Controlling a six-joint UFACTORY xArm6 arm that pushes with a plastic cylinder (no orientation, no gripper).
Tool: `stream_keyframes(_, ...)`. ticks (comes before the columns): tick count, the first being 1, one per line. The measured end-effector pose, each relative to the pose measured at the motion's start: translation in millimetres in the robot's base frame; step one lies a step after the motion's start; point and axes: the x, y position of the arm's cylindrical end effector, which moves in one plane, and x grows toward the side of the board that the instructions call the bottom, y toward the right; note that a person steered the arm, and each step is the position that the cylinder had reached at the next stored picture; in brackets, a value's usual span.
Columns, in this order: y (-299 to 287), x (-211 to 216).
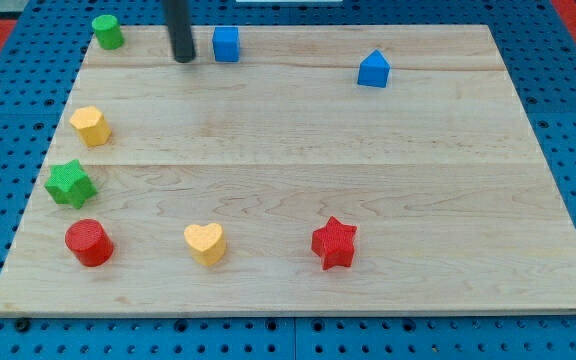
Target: Move the blue blocks towards the top right of the board
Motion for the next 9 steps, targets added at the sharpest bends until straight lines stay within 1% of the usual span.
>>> stream_keyframes(1,43.8,-19.7)
stream_keyframes(2,145.1,-11.1)
stream_keyframes(3,243.0,-11.0)
stream_keyframes(4,206.8,-11.8)
stream_keyframes(5,157.1,-27.2)
stream_keyframes(6,210.9,-38.5)
stream_keyframes(7,255.5,-39.2)
stream_keyframes(8,268.9,-37.3)
stream_keyframes(9,263.5,-36.5)
